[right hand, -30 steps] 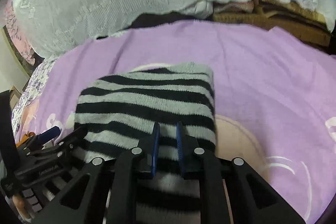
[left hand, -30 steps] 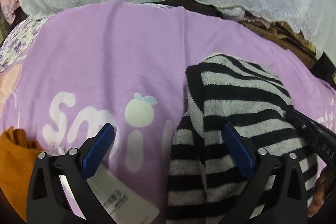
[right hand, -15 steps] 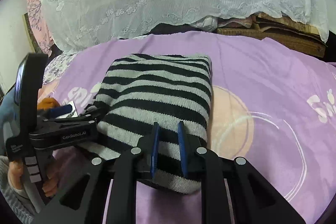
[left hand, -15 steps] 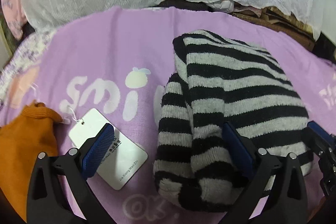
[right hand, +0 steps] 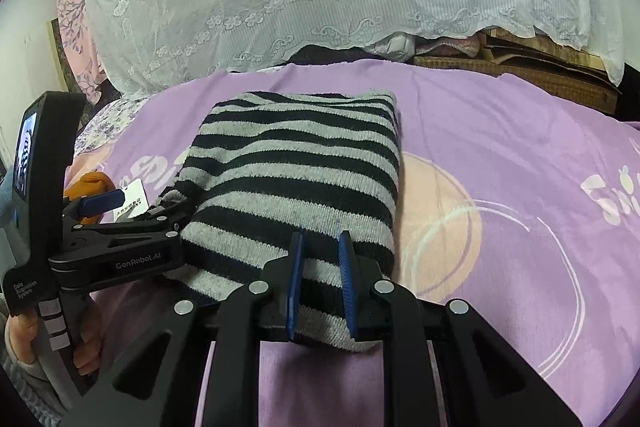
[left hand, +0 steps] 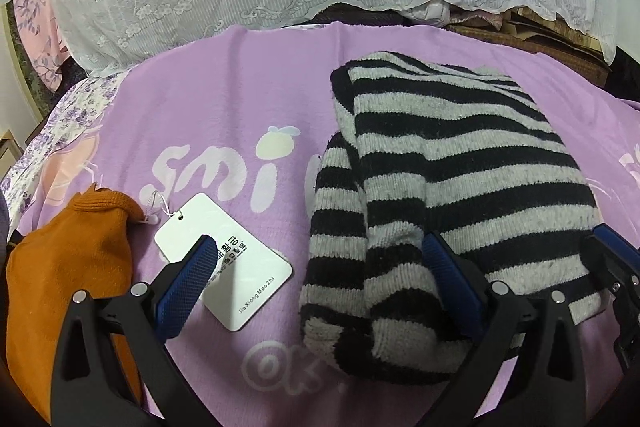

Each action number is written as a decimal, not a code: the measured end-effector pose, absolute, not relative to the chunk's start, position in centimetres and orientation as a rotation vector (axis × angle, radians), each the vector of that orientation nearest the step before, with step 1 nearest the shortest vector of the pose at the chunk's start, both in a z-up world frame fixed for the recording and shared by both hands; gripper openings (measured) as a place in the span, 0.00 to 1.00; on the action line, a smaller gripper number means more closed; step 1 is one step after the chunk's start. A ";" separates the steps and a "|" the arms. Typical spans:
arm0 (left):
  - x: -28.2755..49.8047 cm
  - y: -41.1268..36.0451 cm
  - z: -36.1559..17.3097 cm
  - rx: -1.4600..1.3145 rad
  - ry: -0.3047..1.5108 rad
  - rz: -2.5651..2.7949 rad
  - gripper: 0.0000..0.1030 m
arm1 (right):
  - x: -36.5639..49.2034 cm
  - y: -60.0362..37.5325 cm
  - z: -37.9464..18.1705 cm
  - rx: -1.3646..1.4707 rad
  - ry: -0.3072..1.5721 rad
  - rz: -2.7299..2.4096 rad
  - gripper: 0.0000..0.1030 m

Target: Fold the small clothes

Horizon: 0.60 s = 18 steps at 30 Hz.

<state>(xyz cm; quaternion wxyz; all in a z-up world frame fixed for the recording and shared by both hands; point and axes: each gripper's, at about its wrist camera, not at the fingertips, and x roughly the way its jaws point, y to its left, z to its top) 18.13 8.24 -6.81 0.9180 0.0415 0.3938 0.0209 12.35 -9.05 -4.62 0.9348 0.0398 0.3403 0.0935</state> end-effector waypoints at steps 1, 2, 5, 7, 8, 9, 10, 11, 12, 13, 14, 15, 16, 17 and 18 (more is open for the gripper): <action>18.1 8.3 -6.8 0.087 0.808 0.044 0.96 | 12.3 -9.1 -4.7 0.084 0.695 0.192 0.18; 18.0 8.2 -6.8 0.089 0.807 0.045 0.96 | 12.3 -9.2 -4.7 0.086 0.695 0.194 0.18; 18.0 8.1 -6.7 0.091 0.804 0.045 0.96 | 12.2 -9.2 -4.8 0.090 0.694 0.196 0.18; 17.9 8.3 -6.6 0.088 0.802 0.039 0.96 | 12.1 -9.4 -4.8 0.094 0.692 0.199 0.18; 17.8 8.4 -6.4 0.083 0.798 0.032 0.96 | 12.1 -9.4 -4.8 0.097 0.690 0.200 0.18; 17.7 8.5 -6.1 0.074 0.792 0.019 0.96 | 12.0 -9.5 -4.8 0.105 0.686 0.202 0.18; 17.4 8.6 -5.8 0.062 0.784 0.009 0.96 | 11.9 -9.7 -4.8 0.116 0.680 0.206 0.18; 17.3 8.7 -5.5 0.052 0.778 0.001 0.96 | 11.7 -9.9 -4.7 0.126 0.674 0.209 0.21; 17.1 8.9 -5.2 0.037 0.770 -0.007 0.96 | 11.5 -10.1 -4.7 0.142 0.669 0.217 0.24; 17.0 9.1 -5.0 0.024 0.767 -0.012 0.96 | 11.3 -10.5 -4.7 0.161 0.664 0.221 0.25; 16.8 9.3 -4.9 0.005 0.768 -0.023 0.96 | 11.2 -10.7 -4.6 0.173 0.659 0.219 0.30; 16.6 9.3 -4.7 -0.013 0.769 -0.038 0.96 | 10.9 -11.2 -4.5 0.194 0.652 0.209 0.38; 16.2 9.4 -4.5 -0.031 0.764 -0.053 0.95 | 10.8 -11.7 -4.4 0.221 0.642 0.203 0.41; 15.9 9.2 -4.3 -0.033 0.756 -0.062 0.95 | 10.7 -12.2 -4.3 0.244 0.634 0.202 0.43; 15.6 8.8 -4.1 -0.031 0.745 -0.077 0.96 | 10.6 -13.0 -4.1 0.290 0.623 0.202 0.47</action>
